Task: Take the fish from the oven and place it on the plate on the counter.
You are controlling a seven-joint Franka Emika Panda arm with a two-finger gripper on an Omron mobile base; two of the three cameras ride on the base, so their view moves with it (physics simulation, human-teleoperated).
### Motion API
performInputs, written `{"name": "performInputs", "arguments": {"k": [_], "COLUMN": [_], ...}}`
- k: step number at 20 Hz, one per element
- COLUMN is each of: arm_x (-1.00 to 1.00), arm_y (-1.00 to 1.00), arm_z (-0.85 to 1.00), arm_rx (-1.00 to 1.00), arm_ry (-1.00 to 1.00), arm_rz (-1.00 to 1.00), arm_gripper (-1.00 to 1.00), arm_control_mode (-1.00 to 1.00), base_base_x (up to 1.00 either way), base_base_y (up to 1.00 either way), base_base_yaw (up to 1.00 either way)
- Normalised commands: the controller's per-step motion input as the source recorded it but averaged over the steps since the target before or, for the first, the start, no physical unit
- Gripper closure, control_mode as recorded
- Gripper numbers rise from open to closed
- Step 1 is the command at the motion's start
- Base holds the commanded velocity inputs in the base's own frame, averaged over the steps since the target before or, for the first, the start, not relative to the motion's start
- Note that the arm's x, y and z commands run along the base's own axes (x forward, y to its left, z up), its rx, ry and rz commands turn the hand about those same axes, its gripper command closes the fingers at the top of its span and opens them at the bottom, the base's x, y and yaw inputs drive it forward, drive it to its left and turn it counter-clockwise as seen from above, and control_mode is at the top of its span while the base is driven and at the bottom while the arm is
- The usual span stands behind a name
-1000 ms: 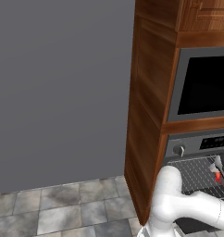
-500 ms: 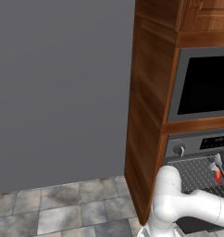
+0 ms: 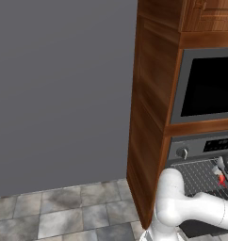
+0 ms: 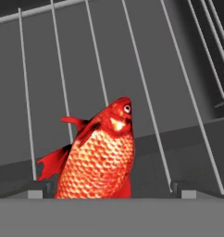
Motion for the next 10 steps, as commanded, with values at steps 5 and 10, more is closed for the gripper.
{"name": "performInputs", "arguments": {"k": [5,10], "arm_x": [0.07,0.04], "arm_y": [0.00,0.00], "arm_z": [-0.20,-0.37], "arm_rx": [0.00,0.00], "arm_ry": [0.00,0.00], "arm_rz": [0.01,0.00], "arm_gripper": [-1.00,-1.00], "arm_control_mode": [-1.00,-1.00], "base_base_x": [0.00,0.00], "base_base_y": [0.00,0.00], "base_base_yaw": [0.00,0.00]}}
